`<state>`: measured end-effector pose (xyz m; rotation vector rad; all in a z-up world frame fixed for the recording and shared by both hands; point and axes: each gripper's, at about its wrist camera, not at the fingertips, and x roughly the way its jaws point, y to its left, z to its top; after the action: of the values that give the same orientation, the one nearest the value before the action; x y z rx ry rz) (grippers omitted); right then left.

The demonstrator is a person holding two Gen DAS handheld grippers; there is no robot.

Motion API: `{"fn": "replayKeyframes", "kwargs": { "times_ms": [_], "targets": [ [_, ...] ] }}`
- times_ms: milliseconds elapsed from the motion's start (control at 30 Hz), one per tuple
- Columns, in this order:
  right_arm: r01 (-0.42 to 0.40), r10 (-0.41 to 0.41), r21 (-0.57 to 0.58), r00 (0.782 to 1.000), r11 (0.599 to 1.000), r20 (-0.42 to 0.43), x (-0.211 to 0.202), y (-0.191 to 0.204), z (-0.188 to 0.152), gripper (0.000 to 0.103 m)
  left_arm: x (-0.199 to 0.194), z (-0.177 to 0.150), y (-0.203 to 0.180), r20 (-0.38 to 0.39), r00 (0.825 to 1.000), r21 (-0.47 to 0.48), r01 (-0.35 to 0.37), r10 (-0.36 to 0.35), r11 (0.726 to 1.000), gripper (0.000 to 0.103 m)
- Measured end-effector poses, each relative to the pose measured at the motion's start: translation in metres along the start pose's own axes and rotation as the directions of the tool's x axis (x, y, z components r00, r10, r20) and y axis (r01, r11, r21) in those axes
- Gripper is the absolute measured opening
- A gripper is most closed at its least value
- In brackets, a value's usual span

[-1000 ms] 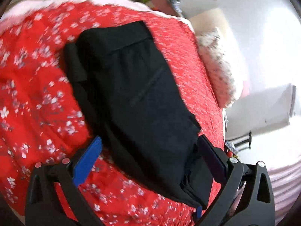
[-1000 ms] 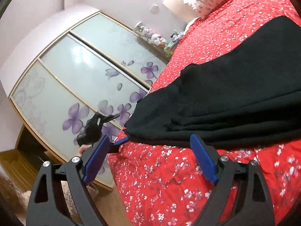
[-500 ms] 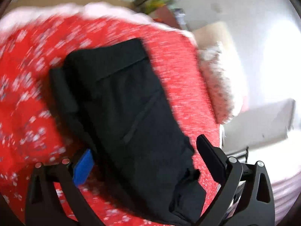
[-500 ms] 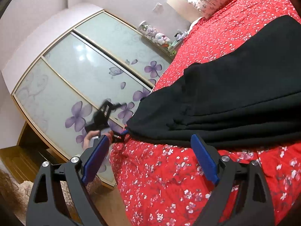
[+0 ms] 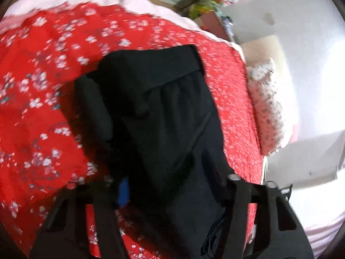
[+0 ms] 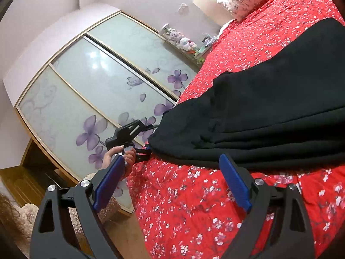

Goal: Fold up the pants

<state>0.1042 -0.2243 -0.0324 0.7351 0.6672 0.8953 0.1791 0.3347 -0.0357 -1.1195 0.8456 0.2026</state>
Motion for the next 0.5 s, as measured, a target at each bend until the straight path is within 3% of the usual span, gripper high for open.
{"fn": "replayKeyframes", "kwargs": {
  "times_ms": [100, 167, 233, 333, 433, 500],
  "targets": [
    [-0.004, 0.004, 0.003, 1.000, 1.000, 0.003, 0.000, 0.000, 0.000, 0.092, -0.001, 0.001, 0.000, -0.001, 0.999, 0.006, -0.037, 0.037, 0.999, 0.030],
    [-0.009, 0.009, 0.007, 1.000, 1.000, 0.006, -0.001, -0.001, 0.000, 0.092, -0.004, -0.003, -0.012, 0.022, 0.996, 0.078, -0.087, 0.085, 0.993, 0.021],
    [-0.014, 0.014, 0.011, 1.000, 1.000, 0.007, -0.002, -0.001, 0.000, 0.092, -0.008, -0.011, -0.034, 0.073, 0.987, 0.196, -0.155, 0.143, 0.968, 0.018],
    [-0.020, 0.020, 0.018, 1.000, 1.000, 0.009, -0.004, -0.002, 0.001, 0.092, -0.015, -0.020, -0.058, 0.128, 0.978, 0.292, -0.194, 0.163, 0.936, 0.015],
    [-0.030, 0.029, 0.027, 0.999, 0.999, 0.024, -0.008, -0.002, 0.003, 0.092, -0.025, -0.033, -0.094, 0.194, 0.969, 0.426, -0.221, 0.150, 0.877, 0.014],
    [-0.028, 0.026, 0.034, 0.998, 0.999, 0.054, -0.015, -0.002, 0.005, 0.092, -0.029, -0.051, -0.126, 0.238, 0.961, 0.528, -0.252, 0.143, 0.811, 0.014]
  ]
}}
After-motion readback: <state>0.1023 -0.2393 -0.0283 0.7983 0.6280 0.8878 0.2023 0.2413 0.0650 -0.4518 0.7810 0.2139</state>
